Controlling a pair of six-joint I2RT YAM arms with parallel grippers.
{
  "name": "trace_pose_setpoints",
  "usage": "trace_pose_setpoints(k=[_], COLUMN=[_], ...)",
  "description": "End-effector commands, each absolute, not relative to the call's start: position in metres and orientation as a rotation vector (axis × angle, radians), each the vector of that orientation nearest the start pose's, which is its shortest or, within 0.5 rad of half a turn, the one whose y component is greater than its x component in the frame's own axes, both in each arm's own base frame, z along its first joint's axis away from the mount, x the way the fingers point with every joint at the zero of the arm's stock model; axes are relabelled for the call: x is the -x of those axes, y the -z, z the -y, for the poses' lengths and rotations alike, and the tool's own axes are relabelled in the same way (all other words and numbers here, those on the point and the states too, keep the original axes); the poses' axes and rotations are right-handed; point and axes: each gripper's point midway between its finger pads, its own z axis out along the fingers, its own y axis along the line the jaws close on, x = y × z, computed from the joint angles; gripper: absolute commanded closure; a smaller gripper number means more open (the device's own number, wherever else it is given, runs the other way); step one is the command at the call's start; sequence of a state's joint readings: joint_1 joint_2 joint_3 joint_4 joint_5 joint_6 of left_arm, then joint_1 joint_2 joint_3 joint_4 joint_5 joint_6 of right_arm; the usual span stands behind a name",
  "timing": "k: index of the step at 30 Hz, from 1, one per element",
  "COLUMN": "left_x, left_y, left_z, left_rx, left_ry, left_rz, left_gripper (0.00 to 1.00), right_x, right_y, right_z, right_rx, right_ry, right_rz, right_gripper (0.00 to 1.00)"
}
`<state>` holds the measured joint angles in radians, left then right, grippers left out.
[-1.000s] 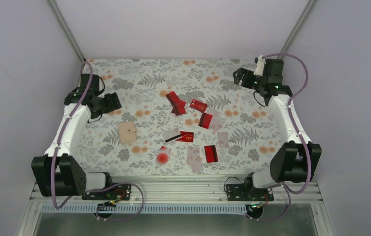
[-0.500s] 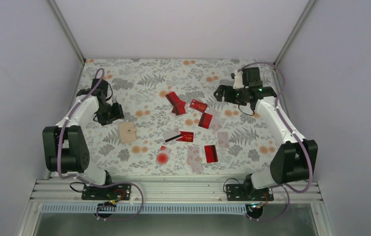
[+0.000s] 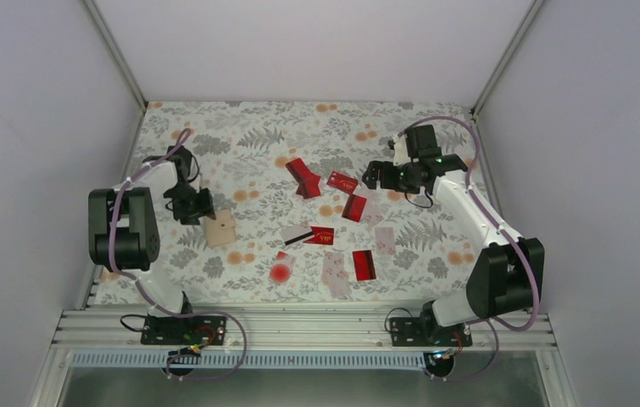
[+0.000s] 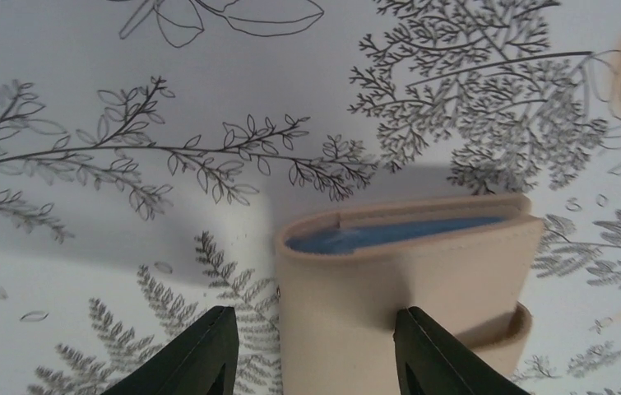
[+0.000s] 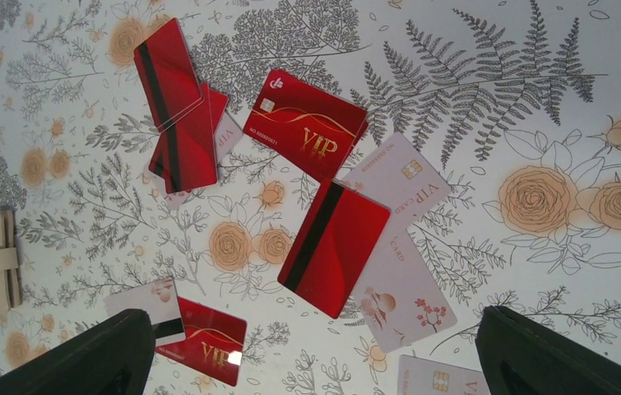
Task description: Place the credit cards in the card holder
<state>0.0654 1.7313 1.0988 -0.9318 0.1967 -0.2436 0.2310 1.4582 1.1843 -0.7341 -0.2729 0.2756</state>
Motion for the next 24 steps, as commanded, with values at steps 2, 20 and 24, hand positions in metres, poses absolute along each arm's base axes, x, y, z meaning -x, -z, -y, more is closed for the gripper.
trace_pose_setpoints(k=[2, 20, 24], left_x=[-0.297, -0.309, -0.319], left_y=[-0.016, -0.021, -0.048], left_z=[0.014, 0.042, 0.057], left_rx=[0.466, 0.393, 0.351], left_ry=[0.337, 0.498, 0.535], left_rz=[-3.132, -2.964, -2.905], left_gripper=[0.53, 0.94, 0.98], right_x=[-0.342, -0.342, -0.343], right_y=[-0.164, -0.165, -0.174], right_z=[-0.130, -0.139, -0.152], right_rx=[0.080, 0.105, 0.131], right_ry=[-0.513, -0.588, -0.674], right_rz=[-2.629, -2.610, -2.581], right_gripper=[0.01, 0.01, 0.01])
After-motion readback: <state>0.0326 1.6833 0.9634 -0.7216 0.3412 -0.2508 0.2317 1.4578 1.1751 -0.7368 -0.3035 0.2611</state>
